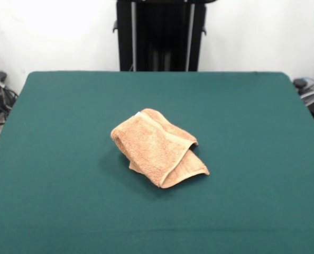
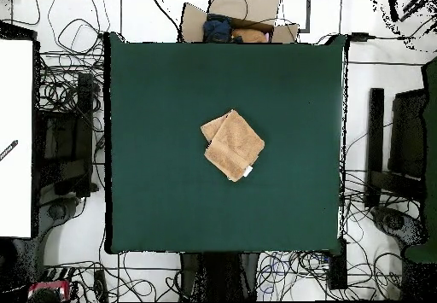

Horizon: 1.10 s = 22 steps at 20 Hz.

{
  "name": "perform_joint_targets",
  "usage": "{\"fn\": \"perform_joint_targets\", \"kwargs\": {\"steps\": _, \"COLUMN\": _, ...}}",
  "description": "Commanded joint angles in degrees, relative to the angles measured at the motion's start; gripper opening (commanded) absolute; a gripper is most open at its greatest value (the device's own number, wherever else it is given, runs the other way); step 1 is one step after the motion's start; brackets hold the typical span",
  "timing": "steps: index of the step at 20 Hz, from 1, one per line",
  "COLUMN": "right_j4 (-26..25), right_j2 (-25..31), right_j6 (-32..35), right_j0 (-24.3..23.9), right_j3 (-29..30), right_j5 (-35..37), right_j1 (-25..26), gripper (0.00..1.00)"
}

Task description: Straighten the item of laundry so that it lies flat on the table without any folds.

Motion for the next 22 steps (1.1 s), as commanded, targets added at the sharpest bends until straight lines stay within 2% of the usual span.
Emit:
{"fn": "perform_joint_targets", "kwargs": {"steps": 1, "right_j4": -1.1, "right_j2": -0.8, "right_j6": 13.0, "right_j0": -3.5, "right_j3": 6.4, "right_j5": 22.8, "right_j1": -22.4, "gripper": 1.0}}
{"fn": "perform_joint_targets", "kwargs": {"steps": 2, "right_j4": -2.2, "right_j2": -3.6, "right_j6": 13.4, "right_j0": -2.3, "right_j3": 4.8, "right_j5": 27.7, "right_j1": -24.3, "gripper": 1.0}}
{"fn": "perform_joint_targets", "kwargs": {"steps": 6, "right_j4": -8.4, "right_j2": -8.8, "right_j6": 18.2, "right_j0": -1.5, "right_j3": -1.1, "right_j5": 46.2, "right_j1": -31.8, "gripper": 1.0}}
{"fn": "perform_joint_targets", "kwargs": {"steps": 11, "right_j4": -9.0, "right_j2": -9.6, "right_j6": 18.7, "right_j0": -3.3, "right_j3": -4.4, "right_j5": 59.6, "right_j1": -38.5, "gripper": 1.0}}
{"fn": "perform_joint_targets", "kwargs": {"steps": 14, "right_j4": -9.7, "right_j2": -11.1, "right_j6": 19.0, "right_j0": -2.1, "right_j3": -4.7, "right_j5": 60.2, "right_j1": -39.2, "gripper": 1.0}}
{"fn": "perform_joint_targets", "kwargs": {"steps": 17, "right_j4": -11.1, "right_j2": -12.2, "right_j6": 21.1, "right_j0": 0.6, "right_j3": -4.0, "right_j5": 57.8, "right_j1": -38.9, "gripper": 1.0}}
{"fn": "perform_joint_targets", "kwargs": {"steps": 22, "right_j4": -12.4, "right_j2": -13.1, "right_j6": 29.8, "right_j0": 9.8, "right_j3": -1.7, "right_j5": 44.9, "right_j1": -31.9, "gripper": 1.0}}
